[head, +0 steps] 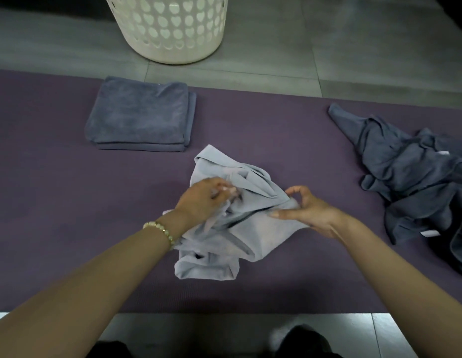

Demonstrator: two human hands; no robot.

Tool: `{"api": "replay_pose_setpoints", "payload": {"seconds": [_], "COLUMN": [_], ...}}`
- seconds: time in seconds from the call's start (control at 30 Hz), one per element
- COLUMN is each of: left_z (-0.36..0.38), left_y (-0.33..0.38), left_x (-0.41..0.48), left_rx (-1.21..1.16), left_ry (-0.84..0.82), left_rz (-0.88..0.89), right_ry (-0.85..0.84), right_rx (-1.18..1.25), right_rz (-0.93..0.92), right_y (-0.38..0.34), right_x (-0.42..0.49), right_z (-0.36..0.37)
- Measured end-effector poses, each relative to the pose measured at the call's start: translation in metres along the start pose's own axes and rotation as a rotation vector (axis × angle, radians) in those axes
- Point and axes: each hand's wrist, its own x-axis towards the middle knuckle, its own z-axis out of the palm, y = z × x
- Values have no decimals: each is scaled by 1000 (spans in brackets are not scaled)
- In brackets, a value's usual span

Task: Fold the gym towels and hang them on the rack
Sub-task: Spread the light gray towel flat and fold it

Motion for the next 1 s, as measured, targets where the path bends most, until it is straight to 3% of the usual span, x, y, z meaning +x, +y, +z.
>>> {"api": "replay_pose_setpoints", "payload": {"seconds": [0.23, 0.43, 0.6, 0.73, 0.9, 1.0], "left_z": [10, 4, -21, -38, -43, -41], "left_y": [3, 7, 13, 28, 40, 46], "left_x": [26, 27, 16, 7, 0, -4], "left_rx": [34, -196, -307, -219, -235, -253], "left_ry": [-163, -39, -109, -117, -32, -53], "left_rz": [35, 16, 19, 57, 62, 85], "right_ry": [-247, -406, -169, -24, 159, 153], "right_rx": [163, 323, 200, 48, -438, -442], "right_rz": [-162, -328, -457, -579, -780, -828], "right_y": [-11, -11, -29, -42, -49, -59], "right_x": [-21, -18, -19, -17, -15, -19], "right_z": [-5, -8, 1, 11, 14, 19]}}
